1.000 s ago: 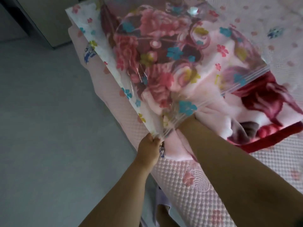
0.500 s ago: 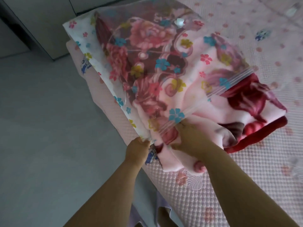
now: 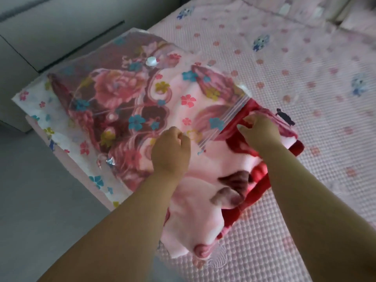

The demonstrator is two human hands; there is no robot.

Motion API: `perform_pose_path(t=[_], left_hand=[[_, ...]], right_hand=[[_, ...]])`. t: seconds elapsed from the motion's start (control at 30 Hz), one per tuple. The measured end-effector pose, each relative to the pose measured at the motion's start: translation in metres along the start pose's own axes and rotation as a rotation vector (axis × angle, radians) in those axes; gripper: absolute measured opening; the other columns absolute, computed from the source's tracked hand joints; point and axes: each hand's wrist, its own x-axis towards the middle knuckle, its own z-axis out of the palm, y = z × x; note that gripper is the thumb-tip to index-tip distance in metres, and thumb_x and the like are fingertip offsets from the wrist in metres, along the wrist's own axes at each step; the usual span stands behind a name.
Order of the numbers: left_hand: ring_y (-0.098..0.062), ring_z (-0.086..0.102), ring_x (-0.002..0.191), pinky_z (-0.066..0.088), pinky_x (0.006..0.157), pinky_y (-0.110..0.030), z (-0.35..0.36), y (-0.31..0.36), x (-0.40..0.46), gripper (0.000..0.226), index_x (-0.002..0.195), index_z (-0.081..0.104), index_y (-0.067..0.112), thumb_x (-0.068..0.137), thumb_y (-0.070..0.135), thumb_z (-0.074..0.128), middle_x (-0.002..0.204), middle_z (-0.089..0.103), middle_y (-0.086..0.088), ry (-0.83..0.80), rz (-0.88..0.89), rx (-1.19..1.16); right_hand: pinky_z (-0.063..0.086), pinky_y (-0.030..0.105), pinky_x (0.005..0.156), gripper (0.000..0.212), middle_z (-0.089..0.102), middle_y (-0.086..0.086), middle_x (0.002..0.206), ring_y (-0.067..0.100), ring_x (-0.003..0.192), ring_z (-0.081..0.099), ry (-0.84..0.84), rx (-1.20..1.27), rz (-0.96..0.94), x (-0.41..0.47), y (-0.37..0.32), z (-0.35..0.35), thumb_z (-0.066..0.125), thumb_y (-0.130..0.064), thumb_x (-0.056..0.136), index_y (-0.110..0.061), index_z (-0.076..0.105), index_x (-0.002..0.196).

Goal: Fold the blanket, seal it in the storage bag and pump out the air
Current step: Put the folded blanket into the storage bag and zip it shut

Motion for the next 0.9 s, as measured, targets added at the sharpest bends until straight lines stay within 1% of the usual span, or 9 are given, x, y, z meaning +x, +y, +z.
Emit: perform_pose_path(t=[0.1,0.17,0.27,0.37,0.43,0.5,0.63,0.77,0.9], left_hand=[[-0.029,0.052,0.079,0.04,0.068,-0.036,0.023,0.041,0.036,0.023,0.072,0.053,0.008,0.092,0.02,0.049,0.077,0.056,-0.008,-0.119,0.197,0.008],[-0.027,0.053,0.081,0.046,0.073,-0.04,0.041,0.063,0.058,0.026,0.072,0.056,0.007,0.092,0.019,0.047,0.08,0.057,-0.008,-0.212,0.313,0.038],[-0.027,0.053,0.102,0.045,0.087,-0.039,0.067,0.088,0.087,0.025,0.084,0.062,0.009,0.095,0.022,0.043,0.1,0.062,-0.008,-0.323,0.454,0.1],[-0.026,0.052,0.115,0.043,0.098,-0.038,0.094,0.106,0.115,0.031,0.112,0.065,0.013,0.098,0.027,0.042,0.119,0.061,-0.005,-0.407,0.558,0.187],[-0.024,0.05,0.121,0.041,0.102,-0.036,0.111,0.115,0.136,0.035,0.123,0.062,0.014,0.098,0.028,0.041,0.129,0.059,-0.003,-0.438,0.611,0.219],[-0.023,0.052,0.12,0.042,0.102,-0.037,0.128,0.123,0.158,0.035,0.122,0.061,0.015,0.097,0.028,0.04,0.128,0.059,-0.002,-0.459,0.662,0.243],[-0.027,0.045,0.127,0.035,0.108,-0.036,0.164,0.142,0.202,0.039,0.132,0.053,0.012,0.096,0.023,0.041,0.137,0.053,-0.008,-0.506,0.744,0.41],[-0.027,0.038,0.134,0.028,0.113,-0.039,0.196,0.16,0.232,0.046,0.14,0.044,0.012,0.094,0.018,0.046,0.145,0.043,-0.009,-0.592,0.828,0.53],[-0.031,0.044,0.129,0.035,0.108,-0.042,0.224,0.17,0.245,0.051,0.142,0.038,0.011,0.095,0.025,0.051,0.144,0.044,-0.012,-0.741,0.828,0.669]], right_hand=[[0.036,0.038,0.103,0.046,0.055,0.011,0.13,0.032,0.124,0.047,0.05,0.006,0.028,0.031,0.023,-0.004,0.061,-0.037,0.089,-0.011,0.058,0.126],[0.027,0.041,0.111,0.056,0.043,0.009,0.143,0.03,0.134,0.035,0.034,0.01,0.045,0.05,0.033,-0.006,0.056,-0.041,0.091,-0.015,0.046,0.139],[0.019,0.043,0.117,0.064,0.028,0.007,0.155,0.027,0.143,0.022,0.024,-0.037,0.064,0.072,0.042,-0.004,0.047,-0.047,0.094,-0.018,0.03,0.148],[0.008,0.044,0.119,0.066,0.015,0.005,0.161,0.023,0.148,0.009,-0.107,-0.118,0.132,0.078,0.05,0.013,0.03,-0.054,0.098,-0.02,0.018,0.153],[0.008,0.045,0.12,0.065,0.015,0.003,0.161,0.021,0.148,0.01,-0.194,-0.168,0.13,0.074,0.053,0.029,0.023,-0.055,0.098,-0.021,0.016,0.154],[0.015,0.047,0.117,0.062,0.026,0.003,0.157,0.024,0.145,0.02,-0.206,-0.192,0.12,0.076,0.053,0.034,0.024,-0.054,0.098,-0.022,0.025,0.151],[0.032,0.044,0.105,0.055,0.047,0.007,0.138,0.029,0.13,0.04,-0.172,-0.116,0.168,0.101,0.057,0.012,0.05,-0.056,0.091,-0.024,0.047,0.135],[0.023,0.047,0.114,0.103,0.036,0.009,0.15,0.03,0.14,0.03,-0.224,-0.08,0.373,0.118,0.072,0.015,0.063,-0.075,0.068,-0.017,0.03,0.146],[0.027,0.047,0.111,0.103,0.047,0.008,0.143,0.029,0.134,0.04,-0.289,-0.13,0.434,0.12,0.081,0.042,0.056,-0.084,0.064,-0.018,0.036,0.14]])
